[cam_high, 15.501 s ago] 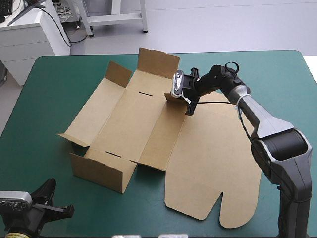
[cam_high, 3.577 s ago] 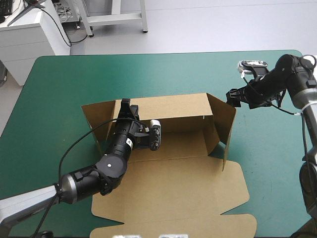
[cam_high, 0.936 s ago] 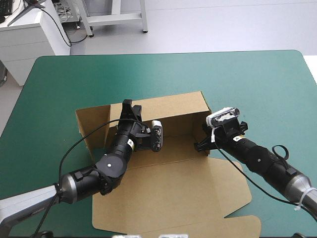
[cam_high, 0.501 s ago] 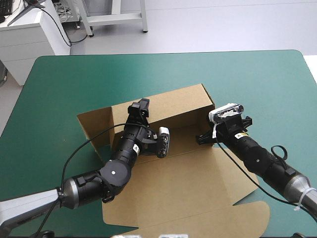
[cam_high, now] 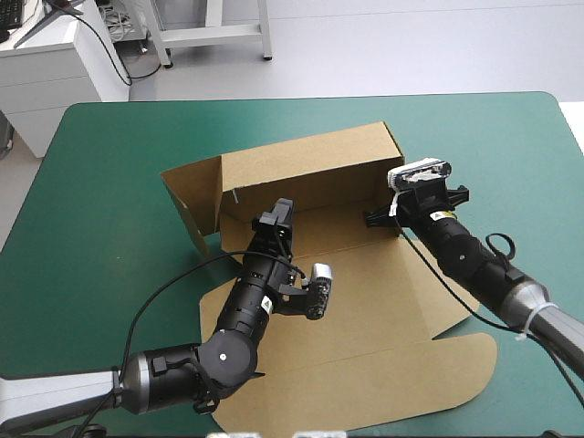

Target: Fold the box

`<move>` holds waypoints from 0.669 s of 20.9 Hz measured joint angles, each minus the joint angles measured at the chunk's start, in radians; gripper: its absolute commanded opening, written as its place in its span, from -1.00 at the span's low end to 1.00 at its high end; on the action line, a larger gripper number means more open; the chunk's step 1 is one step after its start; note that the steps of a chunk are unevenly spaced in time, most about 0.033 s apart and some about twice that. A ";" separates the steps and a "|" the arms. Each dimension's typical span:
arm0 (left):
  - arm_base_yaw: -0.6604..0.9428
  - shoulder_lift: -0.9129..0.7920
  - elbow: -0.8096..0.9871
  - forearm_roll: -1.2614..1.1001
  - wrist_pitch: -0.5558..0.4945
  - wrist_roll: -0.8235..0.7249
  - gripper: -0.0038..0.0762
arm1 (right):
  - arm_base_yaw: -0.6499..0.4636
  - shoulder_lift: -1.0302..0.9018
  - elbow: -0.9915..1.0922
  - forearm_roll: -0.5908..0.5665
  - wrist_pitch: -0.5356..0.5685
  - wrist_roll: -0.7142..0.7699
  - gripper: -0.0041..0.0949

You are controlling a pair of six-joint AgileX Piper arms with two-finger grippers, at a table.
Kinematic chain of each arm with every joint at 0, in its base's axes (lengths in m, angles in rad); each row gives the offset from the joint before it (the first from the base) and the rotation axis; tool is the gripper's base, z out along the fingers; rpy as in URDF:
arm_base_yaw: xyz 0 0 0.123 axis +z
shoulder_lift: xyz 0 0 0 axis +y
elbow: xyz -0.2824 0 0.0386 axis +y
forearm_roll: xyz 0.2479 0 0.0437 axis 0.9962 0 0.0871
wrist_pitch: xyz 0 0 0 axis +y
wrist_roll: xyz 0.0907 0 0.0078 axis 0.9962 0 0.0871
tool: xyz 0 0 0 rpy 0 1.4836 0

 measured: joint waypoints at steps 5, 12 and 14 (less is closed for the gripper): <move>-0.020 0.000 0.000 -0.016 0.007 0.022 -0.86 | -0.113 0.093 -0.144 -0.009 0.200 -0.065 -0.94; 0.075 0.001 -0.246 -0.820 0.006 0.589 -0.87 | -0.159 0.109 -0.223 -0.022 0.292 -0.096 -0.94; 0.213 0.008 -0.439 -1.188 0.107 0.839 -0.87 | -0.162 0.109 -0.223 -0.025 0.314 -0.099 -0.94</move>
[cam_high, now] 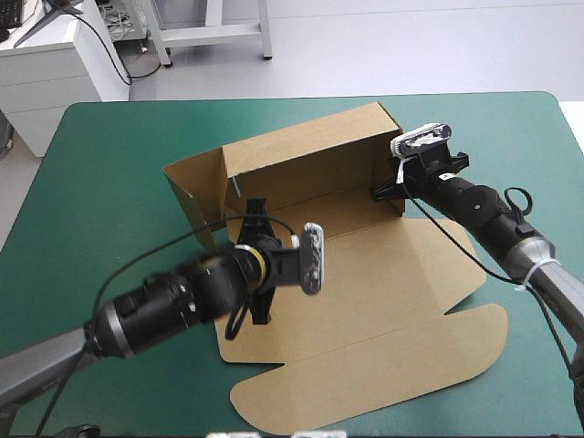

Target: Fold the box

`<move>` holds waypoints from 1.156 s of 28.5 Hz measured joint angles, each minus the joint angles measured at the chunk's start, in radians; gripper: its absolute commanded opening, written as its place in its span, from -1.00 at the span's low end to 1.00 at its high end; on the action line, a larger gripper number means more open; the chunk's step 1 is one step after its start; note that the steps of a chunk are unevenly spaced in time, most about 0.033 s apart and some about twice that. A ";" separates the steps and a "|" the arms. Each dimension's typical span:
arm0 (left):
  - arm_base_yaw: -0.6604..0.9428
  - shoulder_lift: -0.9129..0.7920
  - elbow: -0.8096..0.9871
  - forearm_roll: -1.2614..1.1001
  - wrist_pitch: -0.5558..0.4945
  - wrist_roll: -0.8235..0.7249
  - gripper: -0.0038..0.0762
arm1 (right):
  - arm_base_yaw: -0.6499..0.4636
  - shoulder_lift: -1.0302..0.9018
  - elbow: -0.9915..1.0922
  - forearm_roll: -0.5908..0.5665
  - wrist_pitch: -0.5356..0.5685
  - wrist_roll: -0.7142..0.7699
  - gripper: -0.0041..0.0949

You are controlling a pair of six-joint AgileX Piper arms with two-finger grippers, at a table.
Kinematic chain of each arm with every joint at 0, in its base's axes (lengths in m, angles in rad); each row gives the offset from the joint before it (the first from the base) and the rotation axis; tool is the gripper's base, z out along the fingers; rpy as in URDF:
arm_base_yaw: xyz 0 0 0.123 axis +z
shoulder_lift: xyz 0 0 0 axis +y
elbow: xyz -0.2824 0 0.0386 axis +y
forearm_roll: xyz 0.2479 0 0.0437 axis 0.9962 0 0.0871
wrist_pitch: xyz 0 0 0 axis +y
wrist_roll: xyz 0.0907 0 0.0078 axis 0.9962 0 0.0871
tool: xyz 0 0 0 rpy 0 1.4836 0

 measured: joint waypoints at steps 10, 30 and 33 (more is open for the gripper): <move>0.806 0.030 -0.381 -0.723 0.101 0.130 -0.87 | 0.000 0.000 0.000 -0.005 0.058 0.000 -0.94; 1.531 0.033 0.111 -1.403 -0.115 0.080 -0.92 | -0.002 0.004 -0.004 -0.022 0.142 0.112 -0.93; 1.531 0.033 0.171 -1.409 -0.155 0.078 -0.93 | -0.007 0.006 -0.027 -0.055 0.185 0.210 -0.93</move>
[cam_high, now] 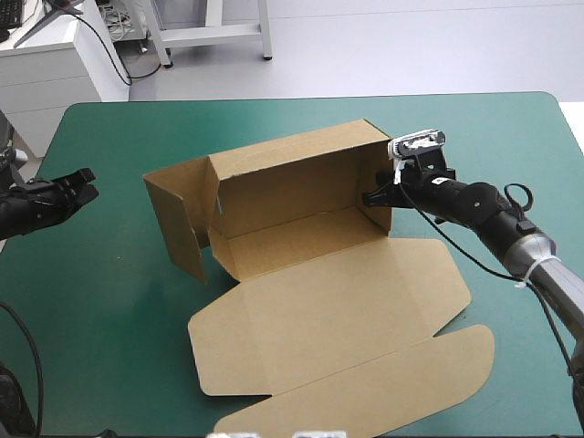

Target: Fold the box

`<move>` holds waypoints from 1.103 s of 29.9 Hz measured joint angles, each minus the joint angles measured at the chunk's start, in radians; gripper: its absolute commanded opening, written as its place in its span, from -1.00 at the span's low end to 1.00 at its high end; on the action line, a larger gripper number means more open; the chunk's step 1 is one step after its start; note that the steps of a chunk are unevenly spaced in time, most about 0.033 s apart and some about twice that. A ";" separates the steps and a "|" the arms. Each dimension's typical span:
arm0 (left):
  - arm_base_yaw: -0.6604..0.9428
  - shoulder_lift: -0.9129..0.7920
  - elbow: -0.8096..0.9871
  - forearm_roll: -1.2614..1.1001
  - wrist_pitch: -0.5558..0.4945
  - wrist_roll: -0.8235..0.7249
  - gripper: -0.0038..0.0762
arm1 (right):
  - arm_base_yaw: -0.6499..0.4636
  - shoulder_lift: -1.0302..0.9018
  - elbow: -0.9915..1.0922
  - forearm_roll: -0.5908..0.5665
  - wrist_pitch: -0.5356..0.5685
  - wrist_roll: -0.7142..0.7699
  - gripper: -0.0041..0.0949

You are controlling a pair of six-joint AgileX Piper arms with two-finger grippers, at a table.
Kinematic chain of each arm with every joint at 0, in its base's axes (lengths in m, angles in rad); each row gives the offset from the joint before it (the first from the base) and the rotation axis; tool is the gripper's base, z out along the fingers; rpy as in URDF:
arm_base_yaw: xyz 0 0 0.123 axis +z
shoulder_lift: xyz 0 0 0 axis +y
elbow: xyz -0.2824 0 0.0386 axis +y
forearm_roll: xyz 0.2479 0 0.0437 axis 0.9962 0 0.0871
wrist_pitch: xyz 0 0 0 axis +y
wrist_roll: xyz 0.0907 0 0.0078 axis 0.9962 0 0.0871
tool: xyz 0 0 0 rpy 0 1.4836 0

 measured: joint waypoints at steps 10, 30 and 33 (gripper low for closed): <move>0.000 0.001 0.084 -0.088 -0.046 -0.009 -0.92 | -0.037 0.001 -0.348 -0.629 0.505 0.665 -0.93; 0.000 0.001 0.098 -0.104 -0.082 -0.009 -0.93 | -0.041 0.099 -0.455 -0.634 0.896 0.826 -0.93; 0.000 0.001 0.098 -0.104 -0.084 -0.009 -0.92 | -0.041 0.149 -0.443 -0.634 0.899 0.826 -0.93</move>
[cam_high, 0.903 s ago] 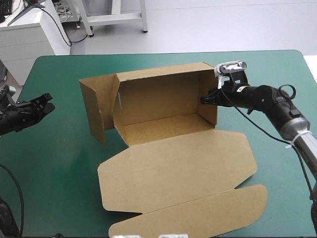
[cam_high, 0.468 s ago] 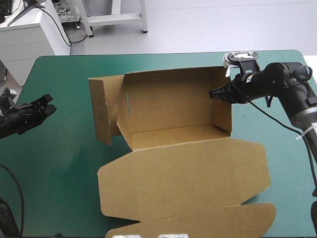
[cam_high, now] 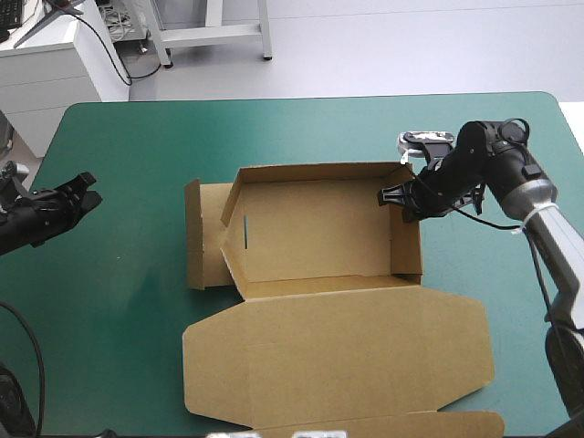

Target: Fold the box

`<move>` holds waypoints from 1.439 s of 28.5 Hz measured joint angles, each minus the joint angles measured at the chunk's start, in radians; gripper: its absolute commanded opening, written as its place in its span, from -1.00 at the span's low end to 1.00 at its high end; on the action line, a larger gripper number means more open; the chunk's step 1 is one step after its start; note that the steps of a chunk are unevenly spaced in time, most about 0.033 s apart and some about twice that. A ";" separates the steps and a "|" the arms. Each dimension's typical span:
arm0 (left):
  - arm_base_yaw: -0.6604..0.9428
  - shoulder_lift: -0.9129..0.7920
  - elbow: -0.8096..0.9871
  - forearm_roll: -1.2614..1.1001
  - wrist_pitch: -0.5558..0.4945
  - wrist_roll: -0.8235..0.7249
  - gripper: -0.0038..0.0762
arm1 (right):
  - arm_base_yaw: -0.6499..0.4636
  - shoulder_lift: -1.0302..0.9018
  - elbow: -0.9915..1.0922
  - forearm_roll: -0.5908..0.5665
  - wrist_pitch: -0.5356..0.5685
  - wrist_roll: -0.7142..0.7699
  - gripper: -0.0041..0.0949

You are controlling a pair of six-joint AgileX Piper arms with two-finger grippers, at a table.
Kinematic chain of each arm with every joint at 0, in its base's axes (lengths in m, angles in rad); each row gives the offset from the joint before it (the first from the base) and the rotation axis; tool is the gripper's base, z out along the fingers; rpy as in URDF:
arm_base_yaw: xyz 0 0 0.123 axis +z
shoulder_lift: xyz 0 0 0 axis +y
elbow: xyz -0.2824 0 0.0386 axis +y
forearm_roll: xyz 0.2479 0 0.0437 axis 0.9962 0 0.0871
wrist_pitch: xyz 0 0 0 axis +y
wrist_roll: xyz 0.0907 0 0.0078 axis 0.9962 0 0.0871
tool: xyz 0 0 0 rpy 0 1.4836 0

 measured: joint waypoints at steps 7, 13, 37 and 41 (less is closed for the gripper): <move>0.000 0.000 0.000 0.000 -0.031 -0.001 -0.92 | -0.001 0.077 0.006 0.002 -0.070 -0.030 -0.93; 0.000 0.000 0.000 0.000 -0.058 -0.002 -0.93 | -0.001 0.111 0.006 0.014 -0.160 -0.065 -0.93; 0.000 0.000 0.002 -0.001 -0.093 -0.002 -0.93 | -0.001 0.114 -0.003 0.041 -0.268 -0.187 0.49; 0.000 0.000 0.002 -0.001 -0.094 -0.002 -0.92 | -0.001 0.117 -0.142 0.011 -0.159 -0.105 0.48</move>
